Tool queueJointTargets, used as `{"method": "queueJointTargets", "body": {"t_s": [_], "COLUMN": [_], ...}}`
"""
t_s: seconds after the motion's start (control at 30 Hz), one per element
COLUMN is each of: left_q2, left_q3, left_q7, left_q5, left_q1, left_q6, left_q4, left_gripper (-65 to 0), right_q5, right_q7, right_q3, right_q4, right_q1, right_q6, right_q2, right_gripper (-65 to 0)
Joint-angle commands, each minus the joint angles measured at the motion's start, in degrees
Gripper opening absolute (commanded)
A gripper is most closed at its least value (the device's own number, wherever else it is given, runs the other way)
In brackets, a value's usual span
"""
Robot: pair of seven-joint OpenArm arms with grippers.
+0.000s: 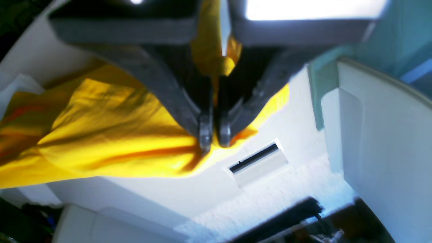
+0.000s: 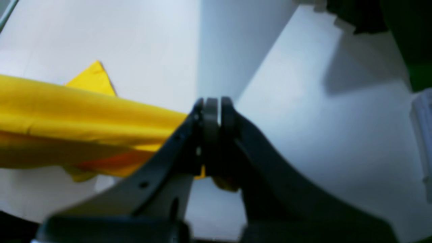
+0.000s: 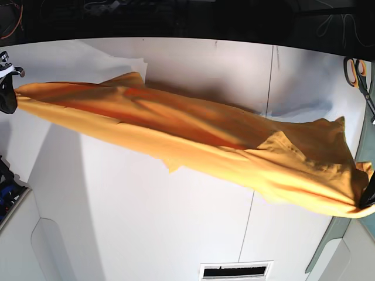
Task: Layout the t-shirt on the table in an organized manner, then fold the t-shirt properly
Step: 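Stretch the shirt between both grippers and swing it across the table, then lay the shirt down and open the right gripper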
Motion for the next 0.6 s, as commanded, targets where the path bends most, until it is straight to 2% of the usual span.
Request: {"method": "queueJointTargets", "body": {"t_s": [0.0, 0.1, 0.27, 0.4, 0.57], "left_q2": [-1.2, -1.1, -0.2, 3.6, 8.2], "left_q3": [0.4, 6.4, 23.6, 34.4, 41.5], "left_q7": [-2.9, -4.3, -8.9, -11.7, -14.0], "left_q5": [0.9, 4.7, 12.0, 18.3, 21.0], "left_q1": [-2.0, -7.6, -19.3, -30.3, -40.5], "left_q6": [0.4, 0.4, 0.4, 0.9, 1.2], "left_q4": [0.2, -2.1, -12.0, -21.4, -31.8], "left_gripper": [-65.0, -65.0, -65.0, -65.0, -65.0], "right_q5": [-0.2, -3.6, -4.7, -5.4, -8.7], "right_q7": [1.9, 2.0, 2.8, 3.5, 5.1], "right_q3": [0.7, 0.7, 0.7, 0.7, 0.7], "right_q4": [0.9, -0.5, -7.7, -15.4, -20.5], "right_q1": [1.6, 5.1, 10.3, 14.4, 16.9], "right_q6": [-0.2, -0.2, -0.5, -0.5, -0.5], "right_q2": [1.0, 1.0, 1.0, 2.1, 2.8], "right_gripper": [-65.0, -65.0, -65.0, -65.0, -65.0]}}
